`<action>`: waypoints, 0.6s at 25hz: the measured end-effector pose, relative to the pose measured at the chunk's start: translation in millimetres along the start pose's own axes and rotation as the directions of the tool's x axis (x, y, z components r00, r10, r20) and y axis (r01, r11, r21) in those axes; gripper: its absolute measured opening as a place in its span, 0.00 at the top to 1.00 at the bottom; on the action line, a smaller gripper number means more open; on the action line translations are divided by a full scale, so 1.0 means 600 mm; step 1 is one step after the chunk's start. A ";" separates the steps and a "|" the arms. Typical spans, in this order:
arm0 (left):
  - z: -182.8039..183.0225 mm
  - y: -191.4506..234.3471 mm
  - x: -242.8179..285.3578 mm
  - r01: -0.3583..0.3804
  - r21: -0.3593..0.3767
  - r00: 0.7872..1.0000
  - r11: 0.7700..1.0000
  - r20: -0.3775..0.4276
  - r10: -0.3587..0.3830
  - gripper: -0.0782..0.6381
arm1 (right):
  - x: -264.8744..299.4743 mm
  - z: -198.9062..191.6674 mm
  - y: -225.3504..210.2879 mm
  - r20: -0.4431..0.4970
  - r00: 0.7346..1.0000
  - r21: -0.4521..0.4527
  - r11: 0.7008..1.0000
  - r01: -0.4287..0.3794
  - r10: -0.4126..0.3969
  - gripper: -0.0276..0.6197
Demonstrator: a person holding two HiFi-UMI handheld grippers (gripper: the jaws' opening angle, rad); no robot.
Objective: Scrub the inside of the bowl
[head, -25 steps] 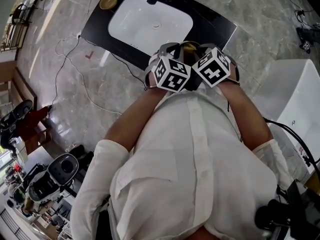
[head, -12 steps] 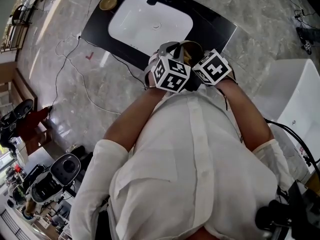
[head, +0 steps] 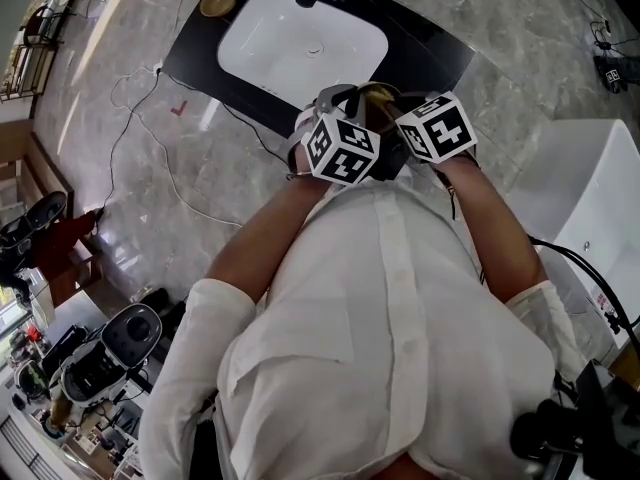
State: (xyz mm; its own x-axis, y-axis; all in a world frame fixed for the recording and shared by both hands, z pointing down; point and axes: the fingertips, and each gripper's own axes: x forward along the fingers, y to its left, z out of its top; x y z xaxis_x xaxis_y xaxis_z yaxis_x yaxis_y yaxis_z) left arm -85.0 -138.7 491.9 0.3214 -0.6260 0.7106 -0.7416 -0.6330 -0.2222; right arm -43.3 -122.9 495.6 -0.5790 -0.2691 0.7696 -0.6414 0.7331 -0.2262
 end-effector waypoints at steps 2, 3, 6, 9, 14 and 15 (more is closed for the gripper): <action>-0.001 -0.003 -0.001 -0.006 0.016 1.000 1.000 -0.002 0.006 0.87 | 0.001 -0.008 -0.004 -0.015 1.000 0.005 1.000 0.008 -0.008 0.92; 0.000 -0.005 -0.001 -0.010 0.028 1.000 1.000 -0.001 0.010 0.87 | 0.003 -0.013 -0.003 -0.026 1.000 0.004 1.000 0.006 -0.006 0.92; 0.009 -0.005 -0.002 -0.017 0.046 1.000 0.999 0.006 0.017 0.87 | 0.014 -0.032 0.008 -0.062 0.998 0.009 1.000 -0.020 0.021 0.92; 0.016 -0.001 -0.001 -0.015 0.042 1.000 0.999 0.012 0.015 0.86 | 0.024 -0.046 0.023 -0.081 0.995 0.013 0.998 -0.055 0.056 0.92; 0.016 0.003 0.000 -0.016 0.028 1.000 0.999 0.021 0.016 0.86 | 0.033 -0.040 0.047 -0.086 0.989 0.011 0.992 -0.124 0.124 0.92; 0.016 0.003 -0.001 -0.017 0.027 1.000 0.999 0.022 0.016 0.87 | 0.032 -0.036 0.051 -0.078 0.987 0.015 0.990 -0.138 0.139 0.92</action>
State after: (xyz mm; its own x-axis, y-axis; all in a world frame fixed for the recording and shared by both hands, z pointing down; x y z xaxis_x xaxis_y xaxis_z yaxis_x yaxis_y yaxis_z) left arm -80.7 -143.9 484.4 0.3219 -0.6461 0.6920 -0.7305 -0.6345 -0.2526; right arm -63.2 -92.1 516.4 -0.6215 -0.1148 0.7749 -0.5627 0.7536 -0.3396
